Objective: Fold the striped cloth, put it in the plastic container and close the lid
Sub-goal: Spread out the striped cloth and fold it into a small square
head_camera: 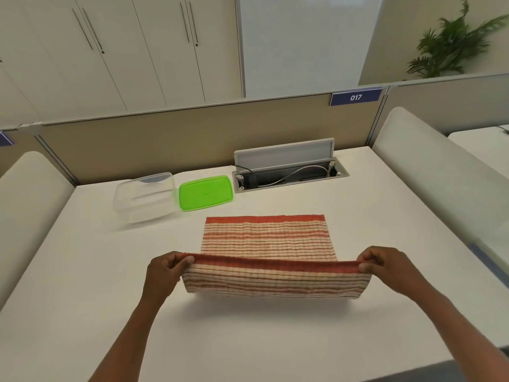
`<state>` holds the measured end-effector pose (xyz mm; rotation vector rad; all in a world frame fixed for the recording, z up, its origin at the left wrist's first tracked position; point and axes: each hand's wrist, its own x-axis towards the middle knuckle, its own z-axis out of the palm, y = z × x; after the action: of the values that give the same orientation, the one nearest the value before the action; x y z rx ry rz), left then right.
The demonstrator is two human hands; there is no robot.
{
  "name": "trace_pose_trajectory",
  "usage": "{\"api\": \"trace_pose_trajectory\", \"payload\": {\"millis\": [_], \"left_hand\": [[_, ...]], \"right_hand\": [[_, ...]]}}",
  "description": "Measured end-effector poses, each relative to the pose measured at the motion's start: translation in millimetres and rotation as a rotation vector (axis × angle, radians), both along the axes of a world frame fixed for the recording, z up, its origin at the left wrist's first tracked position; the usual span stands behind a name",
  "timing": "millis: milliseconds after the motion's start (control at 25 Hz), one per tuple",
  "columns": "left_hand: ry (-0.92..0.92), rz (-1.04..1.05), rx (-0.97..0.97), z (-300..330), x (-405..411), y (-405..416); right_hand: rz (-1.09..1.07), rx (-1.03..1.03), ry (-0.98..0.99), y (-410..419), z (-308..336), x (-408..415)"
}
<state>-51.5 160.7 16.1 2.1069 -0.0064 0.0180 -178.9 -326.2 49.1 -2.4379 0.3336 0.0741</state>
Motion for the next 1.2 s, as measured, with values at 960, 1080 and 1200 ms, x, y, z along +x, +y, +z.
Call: {"api": "trace_pose_trajectory", "payload": {"millis": [960, 1080, 1200], "left_hand": [[0.107, 0.070, 0.340, -63.1, 200.0, -50.7], [0.116, 0.092, 0.355, -71.5, 213.9, -56.0], [0.125, 0.108, 0.391, -78.9, 219.2, -60.5]], "right_hand": [[-0.357, -0.048, -0.005, -16.0, -70.4, 209.4], [-0.399, -0.046, 0.035, -17.4, -82.2, 223.8], [-0.409, -0.060, 0.071, -19.0, -96.2, 230.9]]}}
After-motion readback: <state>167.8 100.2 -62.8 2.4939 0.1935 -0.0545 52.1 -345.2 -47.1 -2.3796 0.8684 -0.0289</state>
